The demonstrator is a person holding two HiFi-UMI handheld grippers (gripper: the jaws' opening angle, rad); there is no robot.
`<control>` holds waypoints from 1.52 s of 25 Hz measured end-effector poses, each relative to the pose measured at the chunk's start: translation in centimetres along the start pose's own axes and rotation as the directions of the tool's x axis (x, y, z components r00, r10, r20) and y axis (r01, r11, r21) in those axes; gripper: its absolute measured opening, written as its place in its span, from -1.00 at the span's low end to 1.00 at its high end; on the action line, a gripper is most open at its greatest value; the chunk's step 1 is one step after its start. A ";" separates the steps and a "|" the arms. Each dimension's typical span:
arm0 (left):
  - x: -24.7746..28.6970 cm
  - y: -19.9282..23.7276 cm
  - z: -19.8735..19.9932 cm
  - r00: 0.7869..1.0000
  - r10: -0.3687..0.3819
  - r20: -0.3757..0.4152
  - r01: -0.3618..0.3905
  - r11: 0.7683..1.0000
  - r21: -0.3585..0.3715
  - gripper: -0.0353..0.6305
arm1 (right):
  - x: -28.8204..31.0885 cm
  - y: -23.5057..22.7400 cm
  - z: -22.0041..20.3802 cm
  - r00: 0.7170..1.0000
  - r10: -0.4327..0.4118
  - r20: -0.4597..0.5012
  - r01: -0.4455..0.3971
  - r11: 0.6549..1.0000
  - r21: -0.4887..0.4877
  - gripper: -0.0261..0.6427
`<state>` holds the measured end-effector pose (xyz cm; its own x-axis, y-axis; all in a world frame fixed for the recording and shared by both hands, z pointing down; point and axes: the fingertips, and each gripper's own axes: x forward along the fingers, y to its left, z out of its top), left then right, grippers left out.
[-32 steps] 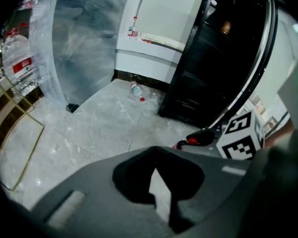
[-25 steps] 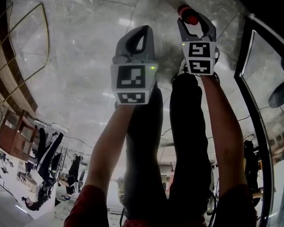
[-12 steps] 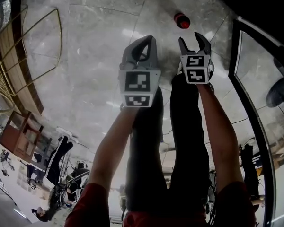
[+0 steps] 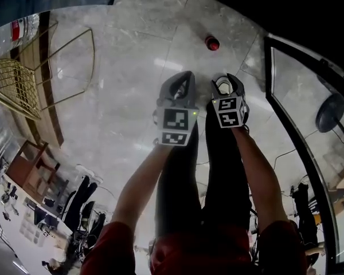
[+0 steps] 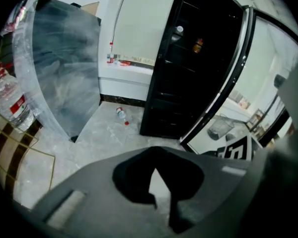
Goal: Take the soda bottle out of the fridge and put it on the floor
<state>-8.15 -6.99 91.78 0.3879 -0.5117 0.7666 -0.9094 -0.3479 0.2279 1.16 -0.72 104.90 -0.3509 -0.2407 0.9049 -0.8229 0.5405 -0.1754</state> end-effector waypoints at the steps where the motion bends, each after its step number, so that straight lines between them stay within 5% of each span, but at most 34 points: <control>1: -1.0 -0.4 0.7 1.000 -0.004 -0.002 0.004 1.000 0.004 -0.89 | -1.2 0.3 0.5 1.000 0.000 -0.001 0.000 1.000 0.010 -0.24; 21: -26.7 -9.3 15.9 0.996 0.033 0.083 -0.035 0.999 0.019 -0.89 | -34.1 4.3 10.3 0.991 -0.051 0.122 0.037 0.993 0.112 -0.24; 26: -31.5 -10.7 20.1 0.991 0.017 0.136 -0.022 0.999 0.032 -0.89 | -41.3 5.6 14.2 0.981 -0.015 0.193 -0.018 0.986 0.166 -0.24; 33: -37.9 -11.0 25.6 0.972 0.034 0.234 -0.048 0.997 0.056 -0.89 | -49.9 5.5 19.9 0.959 -0.049 0.279 0.009 0.990 0.144 -0.24; 38: -40.6 -9.7 27.7 0.975 0.069 0.211 -0.087 0.993 0.074 -0.89 | -54.3 5.1 23.5 0.943 -0.067 0.326 0.012 0.986 0.167 -0.24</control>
<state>-10.94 -4.60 41.84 0.3468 -0.6888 0.6367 -0.9260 -0.3596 0.1153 5.53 -3.83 45.73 -0.4217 -0.5256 0.7389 -0.8901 0.3955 -0.2267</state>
